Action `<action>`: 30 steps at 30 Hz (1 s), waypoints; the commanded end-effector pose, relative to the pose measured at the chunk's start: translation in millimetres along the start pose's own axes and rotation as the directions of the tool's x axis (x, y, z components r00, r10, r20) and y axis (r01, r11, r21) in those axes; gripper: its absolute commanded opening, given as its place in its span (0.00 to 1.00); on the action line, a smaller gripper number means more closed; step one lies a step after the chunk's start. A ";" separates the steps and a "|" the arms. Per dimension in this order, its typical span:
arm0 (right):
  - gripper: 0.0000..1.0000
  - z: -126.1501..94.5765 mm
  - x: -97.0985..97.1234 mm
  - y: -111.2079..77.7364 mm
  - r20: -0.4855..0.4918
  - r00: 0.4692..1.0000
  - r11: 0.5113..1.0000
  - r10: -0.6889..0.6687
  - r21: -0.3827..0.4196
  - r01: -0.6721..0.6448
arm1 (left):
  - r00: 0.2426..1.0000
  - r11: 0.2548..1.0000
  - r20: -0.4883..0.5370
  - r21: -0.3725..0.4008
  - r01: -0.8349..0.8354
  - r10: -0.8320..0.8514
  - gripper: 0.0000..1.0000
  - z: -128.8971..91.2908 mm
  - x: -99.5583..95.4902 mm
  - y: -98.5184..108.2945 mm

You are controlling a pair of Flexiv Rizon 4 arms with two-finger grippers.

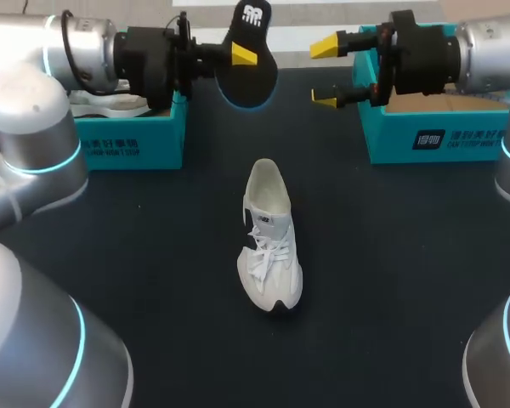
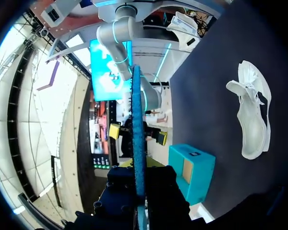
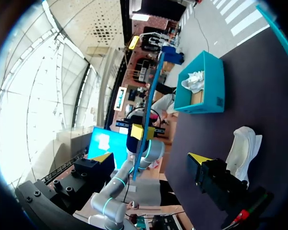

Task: Take the shoe out of the shoebox, open the shoe tongue, remove and reinsert the insole, then place the shoe into the shoebox

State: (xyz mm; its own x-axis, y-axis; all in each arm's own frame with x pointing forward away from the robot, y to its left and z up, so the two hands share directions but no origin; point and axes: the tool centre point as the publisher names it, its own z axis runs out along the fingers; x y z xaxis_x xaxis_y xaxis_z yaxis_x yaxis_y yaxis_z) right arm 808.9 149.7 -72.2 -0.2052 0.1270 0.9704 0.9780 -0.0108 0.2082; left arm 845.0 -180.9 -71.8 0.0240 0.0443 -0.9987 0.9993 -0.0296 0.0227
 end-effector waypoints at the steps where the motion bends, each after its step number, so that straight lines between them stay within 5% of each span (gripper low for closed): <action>1: 1.00 17.5 4.9 3.7 0.033 0.999 1.000 0.011 0.017 -0.011 | 1.000 1.000 0.016 -0.007 -0.011 0.011 0.00 13.3 7.9 1.2; 12: 1.00 36.2 6.3 -4.7 0.020 0.999 0.996 0.043 0.075 -0.044 | 0.998 0.997 0.004 -0.029 -0.068 0.068 0.00 29.7 18.2 11.2; 18: 0.73 41.1 1.3 -10.2 0.003 0.998 0.995 0.059 0.085 -0.059 | 0.997 0.996 0.017 -0.037 -0.078 0.078 0.00 33.2 14.7 14.7; 21: 0.50 42.3 -0.1 -10.3 -0.001 0.998 0.995 0.063 0.083 -0.062 | 0.997 0.996 0.020 -0.038 -0.079 0.080 0.00 33.7 13.9 14.7; 30: 0.37 46.1 -1.4 -7.2 -0.008 0.998 0.993 0.063 0.104 -0.062 | 0.996 0.996 0.035 -0.047 -0.076 0.077 0.00 37.3 14.6 13.0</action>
State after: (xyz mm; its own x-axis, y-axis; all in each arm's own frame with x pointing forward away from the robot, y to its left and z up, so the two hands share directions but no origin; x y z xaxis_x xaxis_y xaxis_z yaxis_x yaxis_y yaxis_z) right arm 799.0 192.3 -79.6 -0.1441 0.1198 0.9823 0.9879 0.0757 0.1357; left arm 857.7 -213.9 -86.6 0.0970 0.0126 -0.9952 0.9952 0.0084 0.0971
